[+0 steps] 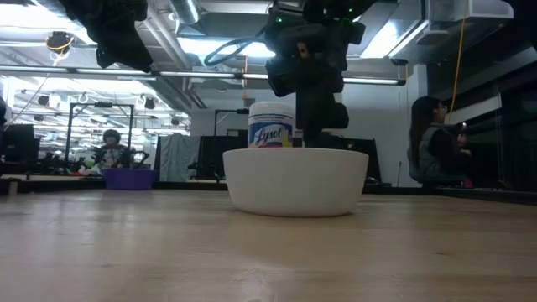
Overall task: Nest bowls inside each other
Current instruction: Stack the red bowl on top of the blue bowl, then stack the green bowl on top of the red bowl
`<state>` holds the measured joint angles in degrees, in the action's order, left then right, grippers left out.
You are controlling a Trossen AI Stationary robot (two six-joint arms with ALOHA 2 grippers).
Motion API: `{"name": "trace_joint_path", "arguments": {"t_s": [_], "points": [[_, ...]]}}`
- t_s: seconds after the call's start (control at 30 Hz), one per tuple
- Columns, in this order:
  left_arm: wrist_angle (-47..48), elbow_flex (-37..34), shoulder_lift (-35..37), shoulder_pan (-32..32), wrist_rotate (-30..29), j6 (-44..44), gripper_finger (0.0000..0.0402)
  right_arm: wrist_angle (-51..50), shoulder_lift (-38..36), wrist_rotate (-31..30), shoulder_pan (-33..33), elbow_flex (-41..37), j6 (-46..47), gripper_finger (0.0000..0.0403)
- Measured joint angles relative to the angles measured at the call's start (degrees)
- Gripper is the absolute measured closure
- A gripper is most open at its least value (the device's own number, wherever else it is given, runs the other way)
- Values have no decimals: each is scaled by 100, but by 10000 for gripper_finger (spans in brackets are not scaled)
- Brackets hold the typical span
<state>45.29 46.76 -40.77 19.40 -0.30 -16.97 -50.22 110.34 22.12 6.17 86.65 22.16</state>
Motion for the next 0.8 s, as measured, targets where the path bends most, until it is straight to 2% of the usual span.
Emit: {"name": "trace_joint_path", "arguments": {"t_s": [0.13,0.27,0.43,0.53,0.63,0.7,0.8], "points": [[-1,0,0,0,0,11,290,120,0,83,13,0,100,233],[-2,0,0,0,2,15,290,333,-4,181,15,0,112,236],[0,0,0,0,-2,17,290,1760,-254,881,15,157,877,257],[222,1,-35,-19,148,20,290,2418,-269,1030,-29,793,1063,268],[850,-105,-186,-129,372,108,290,2537,-276,751,-48,1663,959,277],[1082,-374,-276,-242,720,105,290,2531,-286,577,-46,2102,797,282],[1057,-795,-285,-539,1603,-216,290,2301,-273,530,-2,2621,665,287]]}}
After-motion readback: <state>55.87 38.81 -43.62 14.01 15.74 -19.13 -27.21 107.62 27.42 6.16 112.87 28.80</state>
